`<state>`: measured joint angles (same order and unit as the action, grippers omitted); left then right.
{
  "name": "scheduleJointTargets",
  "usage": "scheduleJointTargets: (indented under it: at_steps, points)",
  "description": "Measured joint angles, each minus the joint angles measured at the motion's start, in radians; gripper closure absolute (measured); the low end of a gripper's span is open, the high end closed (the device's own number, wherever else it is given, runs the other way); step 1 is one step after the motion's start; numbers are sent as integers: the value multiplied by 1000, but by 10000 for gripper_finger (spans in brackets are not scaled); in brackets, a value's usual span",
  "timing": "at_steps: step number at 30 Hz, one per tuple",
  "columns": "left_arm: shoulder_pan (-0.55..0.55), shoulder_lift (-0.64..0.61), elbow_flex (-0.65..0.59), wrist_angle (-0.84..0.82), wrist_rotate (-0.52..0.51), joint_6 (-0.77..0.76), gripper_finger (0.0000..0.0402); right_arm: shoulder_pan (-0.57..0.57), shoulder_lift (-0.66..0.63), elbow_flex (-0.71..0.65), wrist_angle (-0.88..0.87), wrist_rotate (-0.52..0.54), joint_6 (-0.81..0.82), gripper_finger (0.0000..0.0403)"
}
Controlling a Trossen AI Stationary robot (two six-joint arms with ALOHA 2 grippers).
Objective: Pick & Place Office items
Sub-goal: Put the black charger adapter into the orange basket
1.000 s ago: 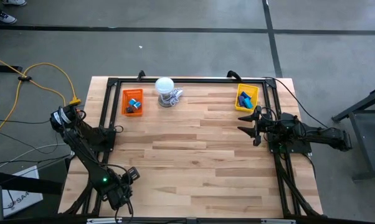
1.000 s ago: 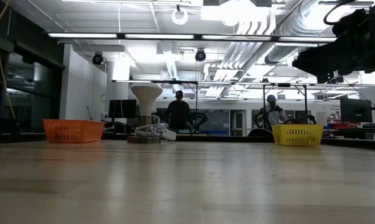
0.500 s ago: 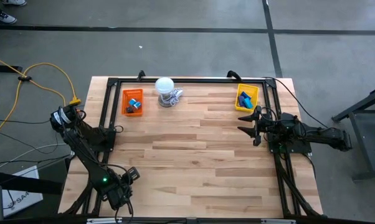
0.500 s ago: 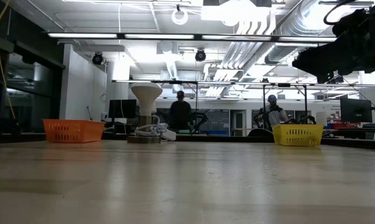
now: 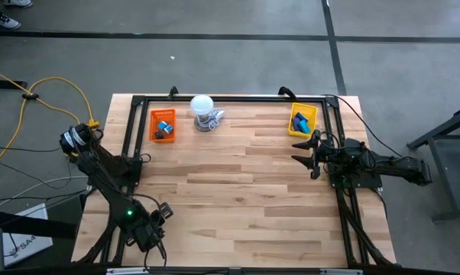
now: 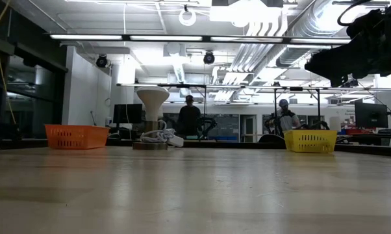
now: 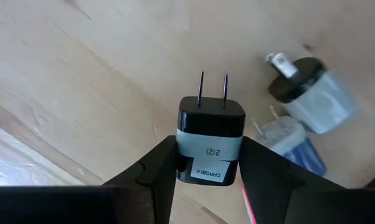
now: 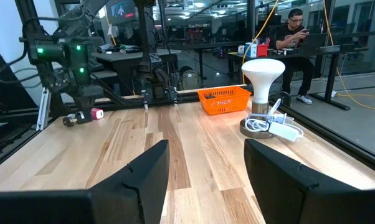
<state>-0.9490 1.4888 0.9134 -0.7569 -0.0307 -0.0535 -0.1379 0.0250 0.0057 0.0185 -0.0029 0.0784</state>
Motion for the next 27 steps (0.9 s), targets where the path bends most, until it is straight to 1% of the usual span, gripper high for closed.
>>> scheduleJointTargets:
  at_steps: [9,21,27]
  points:
    - [68,-96,0,-15,0,1,254,0,0,0,0,0,0,208]
    - [257,-133,0,-29,-20,-11,254,0,0,0,0,0,0,208]
    - [323,-186,0,-52,-41,-16,254,0,0,0,0,0,0,208]
